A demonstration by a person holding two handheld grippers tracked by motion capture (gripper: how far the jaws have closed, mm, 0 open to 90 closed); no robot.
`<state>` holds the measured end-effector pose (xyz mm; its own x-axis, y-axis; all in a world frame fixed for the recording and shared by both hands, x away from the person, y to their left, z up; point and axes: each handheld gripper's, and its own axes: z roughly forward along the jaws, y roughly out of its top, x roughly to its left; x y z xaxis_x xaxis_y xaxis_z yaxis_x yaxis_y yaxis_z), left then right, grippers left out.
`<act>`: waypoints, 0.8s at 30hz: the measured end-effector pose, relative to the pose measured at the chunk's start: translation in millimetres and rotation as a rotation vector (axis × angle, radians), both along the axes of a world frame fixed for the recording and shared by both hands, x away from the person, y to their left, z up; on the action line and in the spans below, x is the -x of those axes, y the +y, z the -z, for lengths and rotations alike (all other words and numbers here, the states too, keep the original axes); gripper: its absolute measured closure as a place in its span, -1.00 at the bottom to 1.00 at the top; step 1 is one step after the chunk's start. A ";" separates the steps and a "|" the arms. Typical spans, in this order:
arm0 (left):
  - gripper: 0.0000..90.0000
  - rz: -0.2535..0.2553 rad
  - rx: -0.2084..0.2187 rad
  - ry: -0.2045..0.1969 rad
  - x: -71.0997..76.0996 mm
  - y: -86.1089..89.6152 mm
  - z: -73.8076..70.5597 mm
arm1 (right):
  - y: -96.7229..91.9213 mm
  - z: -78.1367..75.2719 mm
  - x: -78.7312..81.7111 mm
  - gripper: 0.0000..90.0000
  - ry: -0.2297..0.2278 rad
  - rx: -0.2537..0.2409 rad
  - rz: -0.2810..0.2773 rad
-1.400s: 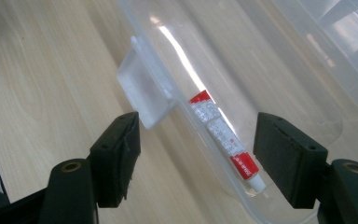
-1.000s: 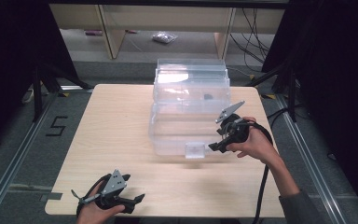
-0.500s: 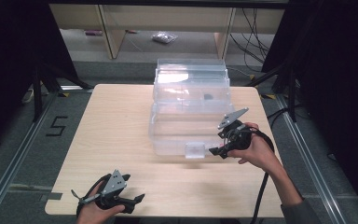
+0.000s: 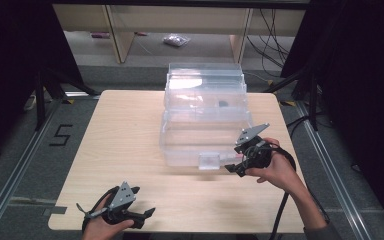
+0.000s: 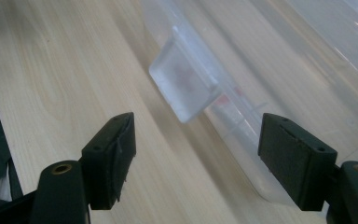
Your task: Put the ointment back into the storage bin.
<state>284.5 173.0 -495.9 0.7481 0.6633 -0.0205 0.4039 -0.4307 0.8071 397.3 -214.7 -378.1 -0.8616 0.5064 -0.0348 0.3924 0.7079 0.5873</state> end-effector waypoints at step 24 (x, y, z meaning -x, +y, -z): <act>-0.67 0.008 -0.029 -0.008 -1.4 1.5 -0.2 | 1.7 12.1 24.8 -0.37 0.000 -0.010 0.007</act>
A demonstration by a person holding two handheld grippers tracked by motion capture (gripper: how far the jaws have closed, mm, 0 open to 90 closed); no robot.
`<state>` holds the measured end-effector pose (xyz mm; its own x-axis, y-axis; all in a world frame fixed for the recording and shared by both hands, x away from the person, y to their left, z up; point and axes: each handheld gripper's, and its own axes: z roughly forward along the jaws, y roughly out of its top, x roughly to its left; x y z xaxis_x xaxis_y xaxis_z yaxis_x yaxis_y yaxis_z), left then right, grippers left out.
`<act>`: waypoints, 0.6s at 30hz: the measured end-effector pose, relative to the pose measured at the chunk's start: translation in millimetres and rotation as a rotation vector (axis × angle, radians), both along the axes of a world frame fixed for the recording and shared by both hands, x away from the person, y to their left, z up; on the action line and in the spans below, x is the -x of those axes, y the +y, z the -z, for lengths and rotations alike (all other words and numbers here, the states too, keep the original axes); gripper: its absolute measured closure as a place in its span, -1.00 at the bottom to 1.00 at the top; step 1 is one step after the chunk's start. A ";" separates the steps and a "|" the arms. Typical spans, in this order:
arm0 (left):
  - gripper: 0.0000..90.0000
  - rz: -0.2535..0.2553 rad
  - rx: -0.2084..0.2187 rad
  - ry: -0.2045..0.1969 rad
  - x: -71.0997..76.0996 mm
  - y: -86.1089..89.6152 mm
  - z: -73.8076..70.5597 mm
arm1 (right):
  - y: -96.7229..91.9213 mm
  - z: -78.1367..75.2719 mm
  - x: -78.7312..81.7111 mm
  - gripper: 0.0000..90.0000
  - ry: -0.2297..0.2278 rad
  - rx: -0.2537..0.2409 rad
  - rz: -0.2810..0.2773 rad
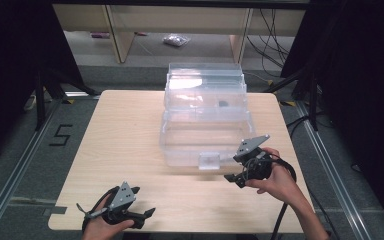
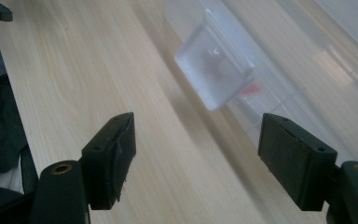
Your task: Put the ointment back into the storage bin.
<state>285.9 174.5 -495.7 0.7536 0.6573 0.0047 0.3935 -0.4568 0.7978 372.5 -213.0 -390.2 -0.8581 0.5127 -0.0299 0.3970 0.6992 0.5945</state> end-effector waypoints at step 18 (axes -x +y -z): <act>-0.67 0.000 0.008 0.007 1.5 -0.6 -0.8 | -3.4 11.9 14.1 -0.39 -0.006 -0.031 0.004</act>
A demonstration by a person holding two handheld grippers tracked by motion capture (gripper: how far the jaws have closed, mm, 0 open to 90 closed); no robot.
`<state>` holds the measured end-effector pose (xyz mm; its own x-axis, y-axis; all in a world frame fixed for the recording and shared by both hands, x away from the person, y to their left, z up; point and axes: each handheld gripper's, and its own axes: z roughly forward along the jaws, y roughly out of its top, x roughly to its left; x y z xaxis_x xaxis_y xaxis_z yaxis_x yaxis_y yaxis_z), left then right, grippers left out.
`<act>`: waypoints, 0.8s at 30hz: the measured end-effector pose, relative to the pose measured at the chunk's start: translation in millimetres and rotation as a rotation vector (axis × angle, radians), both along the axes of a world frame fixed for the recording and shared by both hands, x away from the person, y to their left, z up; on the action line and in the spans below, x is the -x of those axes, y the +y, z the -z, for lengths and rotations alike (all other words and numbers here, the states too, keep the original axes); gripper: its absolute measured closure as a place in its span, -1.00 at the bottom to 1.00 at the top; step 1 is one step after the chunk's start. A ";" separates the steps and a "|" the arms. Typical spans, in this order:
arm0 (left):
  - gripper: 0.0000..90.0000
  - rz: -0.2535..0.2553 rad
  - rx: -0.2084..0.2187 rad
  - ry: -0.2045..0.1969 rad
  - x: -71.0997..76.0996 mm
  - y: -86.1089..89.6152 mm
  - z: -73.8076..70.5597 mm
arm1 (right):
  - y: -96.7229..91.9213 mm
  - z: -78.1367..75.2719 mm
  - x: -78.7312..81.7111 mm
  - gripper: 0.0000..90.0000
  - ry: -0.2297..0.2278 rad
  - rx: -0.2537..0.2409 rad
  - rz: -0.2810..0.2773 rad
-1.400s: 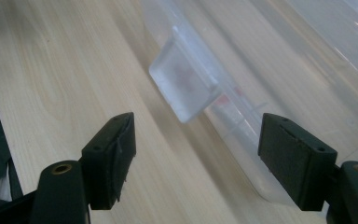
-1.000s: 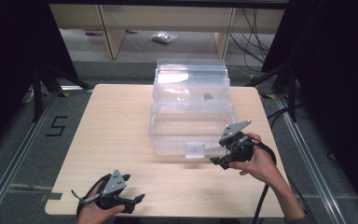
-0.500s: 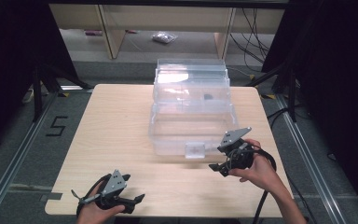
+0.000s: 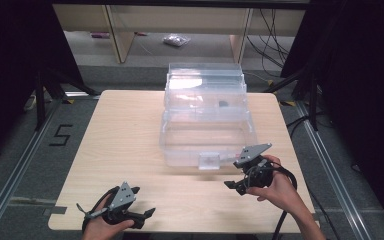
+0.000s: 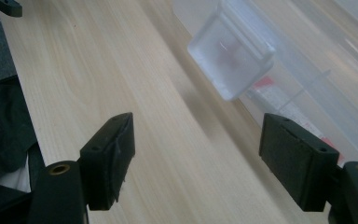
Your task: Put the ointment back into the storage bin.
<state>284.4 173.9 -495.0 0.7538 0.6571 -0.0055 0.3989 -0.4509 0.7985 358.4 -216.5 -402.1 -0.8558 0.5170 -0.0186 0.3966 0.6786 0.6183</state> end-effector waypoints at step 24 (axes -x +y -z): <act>-0.67 0.001 0.005 0.001 0.3 -0.1 -0.2 | -12.8 28.7 18.1 -0.41 -0.003 -0.066 0.037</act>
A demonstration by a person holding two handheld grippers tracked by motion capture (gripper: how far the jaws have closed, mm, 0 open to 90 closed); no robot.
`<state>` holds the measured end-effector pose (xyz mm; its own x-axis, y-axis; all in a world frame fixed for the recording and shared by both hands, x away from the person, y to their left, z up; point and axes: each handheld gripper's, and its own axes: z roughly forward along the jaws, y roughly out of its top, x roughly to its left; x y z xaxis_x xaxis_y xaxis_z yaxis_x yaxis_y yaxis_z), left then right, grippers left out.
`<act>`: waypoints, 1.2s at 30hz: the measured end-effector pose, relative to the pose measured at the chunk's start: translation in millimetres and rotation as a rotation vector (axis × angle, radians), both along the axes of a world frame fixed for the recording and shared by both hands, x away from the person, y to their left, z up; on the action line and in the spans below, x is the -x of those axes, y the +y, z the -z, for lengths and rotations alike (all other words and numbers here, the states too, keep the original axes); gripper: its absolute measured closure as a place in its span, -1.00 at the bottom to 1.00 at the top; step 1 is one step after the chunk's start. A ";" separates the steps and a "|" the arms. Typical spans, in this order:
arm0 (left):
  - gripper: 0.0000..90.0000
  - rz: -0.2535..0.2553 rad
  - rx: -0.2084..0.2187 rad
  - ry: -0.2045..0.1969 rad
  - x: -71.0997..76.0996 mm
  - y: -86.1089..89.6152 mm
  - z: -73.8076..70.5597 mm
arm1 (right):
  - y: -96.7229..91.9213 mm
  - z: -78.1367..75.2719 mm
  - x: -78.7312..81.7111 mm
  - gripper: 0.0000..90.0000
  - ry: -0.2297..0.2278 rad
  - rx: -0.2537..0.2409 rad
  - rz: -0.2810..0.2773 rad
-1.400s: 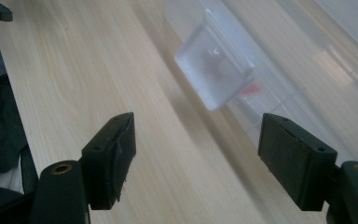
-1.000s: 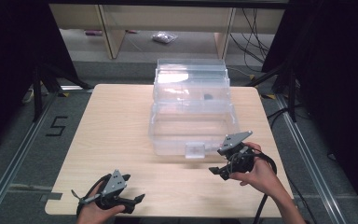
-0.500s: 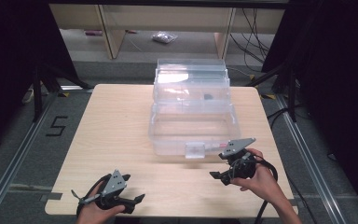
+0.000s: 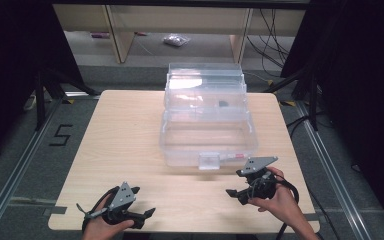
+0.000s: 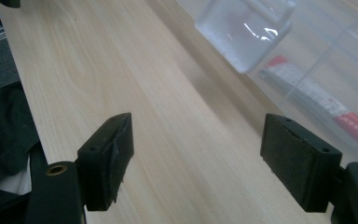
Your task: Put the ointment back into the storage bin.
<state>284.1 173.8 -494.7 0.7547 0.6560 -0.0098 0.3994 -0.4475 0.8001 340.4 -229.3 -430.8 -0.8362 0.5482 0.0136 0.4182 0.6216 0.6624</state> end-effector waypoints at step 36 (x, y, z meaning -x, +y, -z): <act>-0.67 0.006 -0.021 -0.007 -0.3 0.7 -0.7 | -13.8 40.3 34.6 -0.62 0.044 -0.058 0.043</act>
